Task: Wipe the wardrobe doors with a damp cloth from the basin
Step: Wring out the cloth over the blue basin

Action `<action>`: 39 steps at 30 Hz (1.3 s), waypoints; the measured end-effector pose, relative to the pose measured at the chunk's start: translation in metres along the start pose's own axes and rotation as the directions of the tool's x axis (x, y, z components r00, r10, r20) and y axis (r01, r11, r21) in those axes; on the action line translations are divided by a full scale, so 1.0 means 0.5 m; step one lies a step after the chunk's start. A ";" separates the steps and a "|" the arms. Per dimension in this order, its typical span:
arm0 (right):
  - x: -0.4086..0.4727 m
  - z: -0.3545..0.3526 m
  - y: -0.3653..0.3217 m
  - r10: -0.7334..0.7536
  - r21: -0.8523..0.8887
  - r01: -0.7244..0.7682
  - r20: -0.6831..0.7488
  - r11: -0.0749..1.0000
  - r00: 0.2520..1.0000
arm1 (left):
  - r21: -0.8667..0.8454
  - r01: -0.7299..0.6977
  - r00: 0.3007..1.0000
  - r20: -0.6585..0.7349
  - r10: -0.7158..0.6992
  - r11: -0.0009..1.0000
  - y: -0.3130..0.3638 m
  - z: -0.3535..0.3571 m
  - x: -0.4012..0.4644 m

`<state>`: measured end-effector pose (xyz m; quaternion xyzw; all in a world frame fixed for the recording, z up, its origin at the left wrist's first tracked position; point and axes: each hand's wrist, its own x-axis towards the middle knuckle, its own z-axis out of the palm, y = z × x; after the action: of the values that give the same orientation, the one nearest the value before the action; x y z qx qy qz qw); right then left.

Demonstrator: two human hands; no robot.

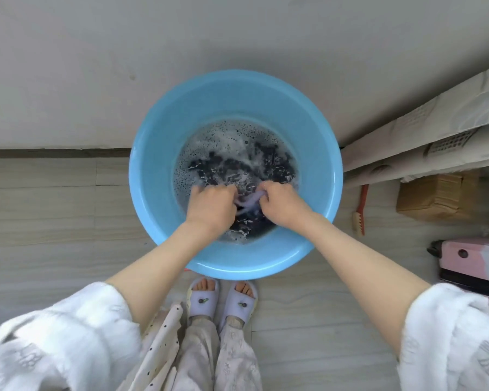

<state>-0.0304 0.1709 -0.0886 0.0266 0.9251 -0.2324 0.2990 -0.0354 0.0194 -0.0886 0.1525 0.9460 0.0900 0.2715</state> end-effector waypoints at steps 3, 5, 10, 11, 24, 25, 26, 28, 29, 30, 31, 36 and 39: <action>0.016 -0.020 0.015 0.188 0.178 -0.191 0.032 0.965 0.982 | -0.321 0.111 0.994 0.059 -0.097 0.940 -0.029 -0.032 0.023; 0.022 -0.021 0.019 0.252 0.246 -0.242 -0.011 0.939 0.968 | -0.258 0.038 0.998 -0.039 -0.050 0.965 -0.035 -0.037 0.026; -0.006 0.003 0.015 -0.034 -0.240 0.021 -0.051 0.971 0.998 | 0.087 -0.222 0.975 -0.002 0.223 0.971 -0.017 0.004 0.008; -0.006 0.007 0.019 -0.068 -0.362 0.062 -0.005 0.930 0.998 | 0.137 -0.224 0.974 0.052 0.219 0.965 -0.015 0.016 0.010; 0.035 -0.027 -0.019 0.258 0.622 -0.361 0.253 0.694 0.932 | -0.244 -0.279 0.958 -0.143 0.250 0.929 -0.036 -0.004 0.035; 0.031 -0.040 -0.020 0.225 0.725 -0.427 0.364 0.541 0.904 | -0.290 -0.328 0.942 -0.172 0.288 0.899 -0.037 -0.009 0.027; 0.027 -0.050 -0.019 0.163 0.769 -0.492 0.469 0.408 0.868 | -0.306 -0.376 0.925 -0.184 0.333 0.875 -0.036 -0.010 0.019; 0.013 -0.077 -0.022 0.043 0.740 -0.574 0.600 0.351 0.799 | -0.339 -0.412 0.911 -0.175 0.373 0.846 -0.025 -0.017 0.008; 0.006 -0.087 -0.028 0.003 0.706 -0.587 0.638 0.395 0.770 | -0.366 -0.393 0.919 -0.154 0.362 0.843 -0.019 -0.022 0.006; 0.000 -0.096 -0.034 -0.026 0.672 -0.588 0.668 0.450 0.744 | -0.395 -0.362 0.932 -0.129 0.340 0.844 -0.013 -0.028 0.006; -0.007 -0.106 -0.042 -0.044 0.638 -0.577 0.689 0.510 0.723 | -0.399 -0.330 0.943 -0.103 0.316 0.855 -0.008 -0.036 0.008; -0.024 -0.148 -0.063 -0.026 0.459 -0.422 0.701 0.781 0.713 | 0.065 -0.384 0.916 -0.103 0.389 0.921 0.003 -0.072 0.019; -0.016 -0.149 -0.088 0.051 0.032 -0.084 0.568 0.996 0.822 | 0.276 -0.329 0.928 -0.081 0.363 0.903 0.007 -0.091 0.025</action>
<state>-0.0724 0.1658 -0.0125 -0.0026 0.7866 -0.2446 0.5669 -0.0690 0.0228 -0.0558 0.3459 0.9231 0.0226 0.1668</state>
